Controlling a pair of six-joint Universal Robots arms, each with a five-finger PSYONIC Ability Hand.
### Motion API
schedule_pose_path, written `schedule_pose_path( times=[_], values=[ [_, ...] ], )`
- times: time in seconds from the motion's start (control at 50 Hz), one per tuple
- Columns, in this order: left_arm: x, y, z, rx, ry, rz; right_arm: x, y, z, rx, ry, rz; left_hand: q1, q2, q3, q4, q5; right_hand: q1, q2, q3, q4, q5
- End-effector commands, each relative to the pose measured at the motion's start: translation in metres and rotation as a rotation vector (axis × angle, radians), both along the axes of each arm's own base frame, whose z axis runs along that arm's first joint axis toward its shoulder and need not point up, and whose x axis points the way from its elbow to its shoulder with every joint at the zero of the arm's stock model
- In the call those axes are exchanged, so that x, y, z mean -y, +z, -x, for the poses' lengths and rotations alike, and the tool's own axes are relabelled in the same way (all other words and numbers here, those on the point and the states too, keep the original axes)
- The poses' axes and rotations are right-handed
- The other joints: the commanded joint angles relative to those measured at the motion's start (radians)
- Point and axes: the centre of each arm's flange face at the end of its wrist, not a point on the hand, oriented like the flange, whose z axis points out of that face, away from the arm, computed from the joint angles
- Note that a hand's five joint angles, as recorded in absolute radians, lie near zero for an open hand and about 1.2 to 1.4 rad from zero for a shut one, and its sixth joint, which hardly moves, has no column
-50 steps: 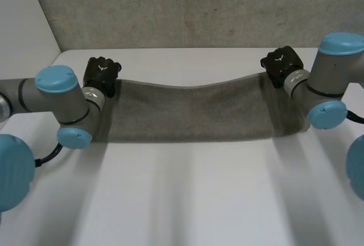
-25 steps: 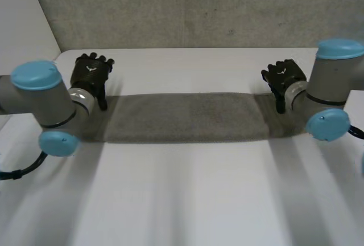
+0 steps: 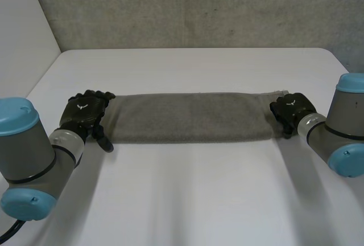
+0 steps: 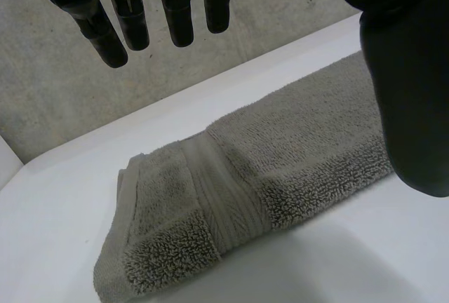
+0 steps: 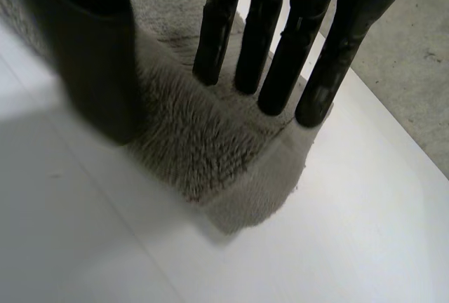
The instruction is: Fold the towel.
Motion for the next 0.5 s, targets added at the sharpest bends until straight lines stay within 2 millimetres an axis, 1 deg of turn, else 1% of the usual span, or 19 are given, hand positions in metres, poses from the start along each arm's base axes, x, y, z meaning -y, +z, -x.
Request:
schedule_pose_path(
  times=[0.02,0.04,0.06,0.1,0.16,0.2,0.22,0.26,0.28,0.3,0.32,0.36,0.38,0.4,0.42,0.44,0.46,0.48,0.5],
  values=[
    [0.001,0.000,0.000,0.004,-0.001,0.002,0.012,-0.007,0.004,-0.002,-0.022,0.012,-0.074,-0.065,-0.054,-0.070,-0.203,0.605,0.605,0.604,0.602,0.596],
    [0.001,0.000,0.000,0.004,-0.001,0.002,0.014,-0.007,0.009,-0.004,-0.036,0.009,-0.074,-0.065,-0.054,-0.070,-0.203,0.605,0.605,0.604,0.602,0.596],
    [0.001,0.000,0.000,0.004,-0.001,0.002,0.014,-0.007,0.009,-0.004,-0.036,0.009,-0.074,-0.065,-0.054,-0.070,-0.203,0.605,0.605,0.604,0.602,0.596],
    [0.001,0.001,0.000,0.004,-0.001,0.003,0.019,-0.001,0.022,-0.008,-0.074,0.016,-0.074,-0.065,-0.054,-0.070,-0.203,0.605,0.605,0.604,0.602,0.596],
    [0.001,0.001,0.000,0.004,0.001,0.003,0.021,0.005,0.030,-0.011,-0.089,0.025,-0.074,-0.065,-0.054,-0.070,-0.203,0.605,0.605,0.604,0.602,0.596],
    [0.001,0.001,-0.001,0.003,0.002,0.005,0.027,0.024,0.054,-0.021,-0.142,0.053,-0.074,-0.065,-0.054,-0.070,-0.203,0.605,0.605,0.604,0.602,0.596],
    [0.002,0.001,-0.001,0.003,0.002,0.005,0.027,0.024,0.054,-0.021,-0.142,0.053,-0.074,-0.065,-0.054,-0.070,-0.203,0.605,0.605,0.604,0.602,0.596],
    [0.001,0.003,-0.001,0.003,0.002,0.011,0.036,0.041,0.093,-0.053,-0.213,0.071,-0.074,-0.065,-0.054,-0.070,-0.203,0.605,0.605,0.604,0.602,0.596],
    [0.001,0.003,-0.001,0.003,0.002,0.011,0.036,0.041,0.093,-0.053,-0.213,0.071,-0.074,-0.065,-0.054,-0.070,-0.203,0.605,0.605,0.604,0.602,0.596],
    [0.001,0.005,-0.001,0.001,0.002,0.015,0.040,0.047,0.108,-0.088,-0.236,0.083,-0.077,-0.068,-0.057,-0.073,-0.206,0.605,0.605,0.604,0.602,0.596],
    [0.001,0.006,0.000,0.000,0.001,0.020,0.040,0.047,0.109,-0.089,-0.237,0.083,-0.077,-0.068,-0.057,-0.073,-0.206,0.605,0.605,0.604,0.602,0.596],
    [0.001,0.008,0.000,-0.001,-0.001,0.024,0.052,0.063,0.130,-0.183,-0.254,0.147,-0.080,-0.071,-0.060,-0.076,-0.209,0.605,0.605,0.604,0.602,0.596],
    [0.001,0.008,0.000,-0.001,-0.001,0.024,0.052,0.063,0.130,-0.184,-0.255,0.147,-0.080,-0.071,-0.060,-0.076,-0.209,0.605,0.605,0.604,0.602,0.596],
    [0.001,0.008,0.000,-0.002,-0.001,0.026,0.056,0.075,0.129,-0.221,-0.244,0.187,-0.080,-0.071,-0.060,-0.076,-0.209,0.605,0.605,0.604,0.602,0.596],
    [0.001,0.009,0.000,-0.002,-0.001,0.027,0.057,0.087,0.121,-0.240,-0.219,0.225,-0.083,-0.074,-0.062,-0.079,-0.212,0.605,0.605,0.604,0.602,0.596],
    [0.001,0.009,0.000,-0.002,-0.001,0.027,0.057,0.087,0.121,-0.240,-0.219,0.225,-0.083,-0.074,-0.062,-0.079,-0.212,0.605,0.605,0.604,0.602,0.596],
    [0.001,0.009,0.000,-0.002,0.001,0.029,0.056,0.100,0.103,-0.234,-0.177,0.270,-0.083,-0.074,-0.062,-0.079,-0.212,0.605,0.605,0.604,0.602,0.596],
    [0.001,0.010,0.000,-0.003,0.001,0.032,0.056,0.101,0.102,-0.234,-0.176,0.270,-0.083,-0.074,-0.062,-0.079,-0.212,0.605,0.605,0.604,0.602,0.596],
    [0.001,0.010,0.000,-0.003,0.001,0.032,0.052,0.114,0.077,-0.215,-0.119,0.319,-0.083,-0.074,-0.062,-0.079,-0.212,0.605,0.605,0.604,0.602,0.596]
  ],
)
